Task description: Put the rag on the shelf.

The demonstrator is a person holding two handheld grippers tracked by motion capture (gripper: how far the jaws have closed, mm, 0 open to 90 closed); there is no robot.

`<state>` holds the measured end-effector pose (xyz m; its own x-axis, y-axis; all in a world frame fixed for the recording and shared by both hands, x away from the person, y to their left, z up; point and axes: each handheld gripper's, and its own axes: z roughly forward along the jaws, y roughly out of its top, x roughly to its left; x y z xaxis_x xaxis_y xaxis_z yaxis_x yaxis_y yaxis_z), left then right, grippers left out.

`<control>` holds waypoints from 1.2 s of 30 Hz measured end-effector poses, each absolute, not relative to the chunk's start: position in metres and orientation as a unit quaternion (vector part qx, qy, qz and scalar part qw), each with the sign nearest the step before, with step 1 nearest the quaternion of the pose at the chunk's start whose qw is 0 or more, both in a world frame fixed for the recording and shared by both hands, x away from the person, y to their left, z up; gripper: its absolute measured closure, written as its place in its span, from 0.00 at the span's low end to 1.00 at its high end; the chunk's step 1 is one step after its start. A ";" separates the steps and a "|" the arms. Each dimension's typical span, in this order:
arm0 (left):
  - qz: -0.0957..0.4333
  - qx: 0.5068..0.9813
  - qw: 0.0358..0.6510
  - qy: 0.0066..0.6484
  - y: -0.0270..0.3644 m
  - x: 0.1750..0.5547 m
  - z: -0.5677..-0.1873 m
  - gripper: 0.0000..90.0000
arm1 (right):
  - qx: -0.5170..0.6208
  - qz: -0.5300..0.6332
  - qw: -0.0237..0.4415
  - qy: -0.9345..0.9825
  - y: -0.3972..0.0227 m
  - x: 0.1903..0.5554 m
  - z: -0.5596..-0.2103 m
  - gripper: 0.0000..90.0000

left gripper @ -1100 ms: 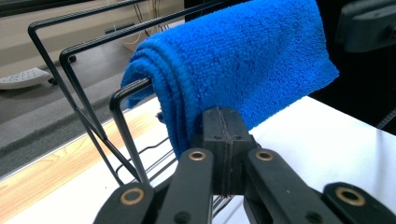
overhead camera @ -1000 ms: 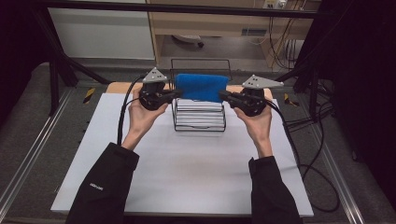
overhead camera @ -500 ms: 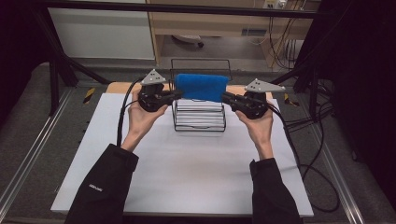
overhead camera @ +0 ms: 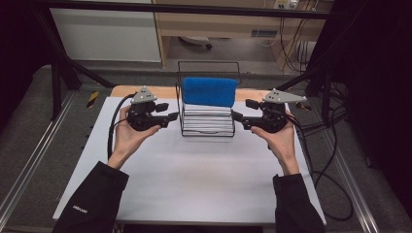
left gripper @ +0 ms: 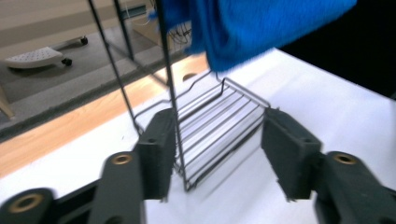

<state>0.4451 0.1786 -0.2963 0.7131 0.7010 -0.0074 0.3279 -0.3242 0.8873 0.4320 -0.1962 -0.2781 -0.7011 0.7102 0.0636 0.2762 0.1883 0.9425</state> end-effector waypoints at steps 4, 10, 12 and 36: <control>0.186 0.790 0.481 0.332 0.191 0.438 -0.311 0.36 | 0.337 0.541 0.196 0.746 -0.200 0.428 -0.284 0.19; 0.187 0.797 0.463 0.340 0.207 0.424 -0.336 0.21 | 0.344 0.525 0.198 0.753 -0.207 0.423 -0.297 0.12; 0.187 0.797 0.461 0.344 0.213 0.420 -0.344 0.18 | 0.346 0.522 0.198 0.754 -0.210 0.421 -0.303 0.11; 0.175 0.789 0.448 0.383 0.269 0.381 -0.417 0.07 | 0.394 0.493 0.151 0.761 -0.242 0.386 -0.401 0.01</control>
